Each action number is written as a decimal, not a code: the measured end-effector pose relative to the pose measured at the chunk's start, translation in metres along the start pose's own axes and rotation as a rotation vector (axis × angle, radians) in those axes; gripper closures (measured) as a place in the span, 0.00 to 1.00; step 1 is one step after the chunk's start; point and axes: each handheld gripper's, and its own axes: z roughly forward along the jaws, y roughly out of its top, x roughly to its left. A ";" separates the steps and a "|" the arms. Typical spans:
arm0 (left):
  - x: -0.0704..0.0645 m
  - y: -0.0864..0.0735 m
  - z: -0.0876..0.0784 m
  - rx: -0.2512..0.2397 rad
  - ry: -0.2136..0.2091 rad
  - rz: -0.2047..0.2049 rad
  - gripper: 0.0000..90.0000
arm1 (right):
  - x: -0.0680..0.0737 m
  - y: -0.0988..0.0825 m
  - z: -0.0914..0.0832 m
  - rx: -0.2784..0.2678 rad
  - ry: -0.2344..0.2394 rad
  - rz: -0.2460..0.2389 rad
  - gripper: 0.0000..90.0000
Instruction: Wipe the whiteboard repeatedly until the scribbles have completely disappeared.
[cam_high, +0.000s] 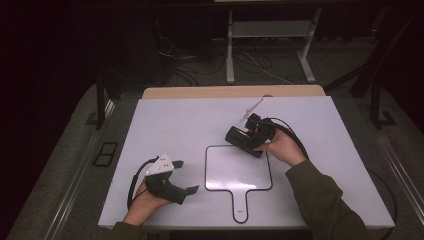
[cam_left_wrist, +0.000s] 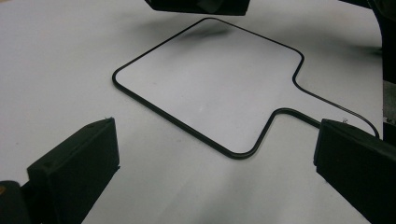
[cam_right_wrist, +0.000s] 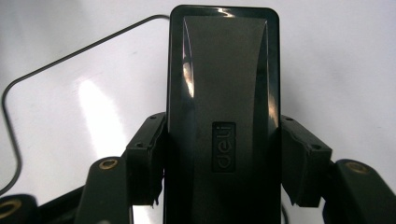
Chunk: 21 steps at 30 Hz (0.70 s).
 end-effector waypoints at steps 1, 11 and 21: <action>0.000 0.000 0.000 -0.001 0.000 0.001 0.00 | -0.003 0.001 0.000 -0.001 0.002 0.004 0.43; 0.000 0.001 0.000 -0.004 -0.003 0.006 0.00 | -0.029 0.014 -0.003 0.006 -0.061 0.056 0.43; 0.000 0.001 -0.001 -0.005 -0.004 0.006 0.00 | -0.051 0.038 0.007 0.022 -0.093 0.081 0.43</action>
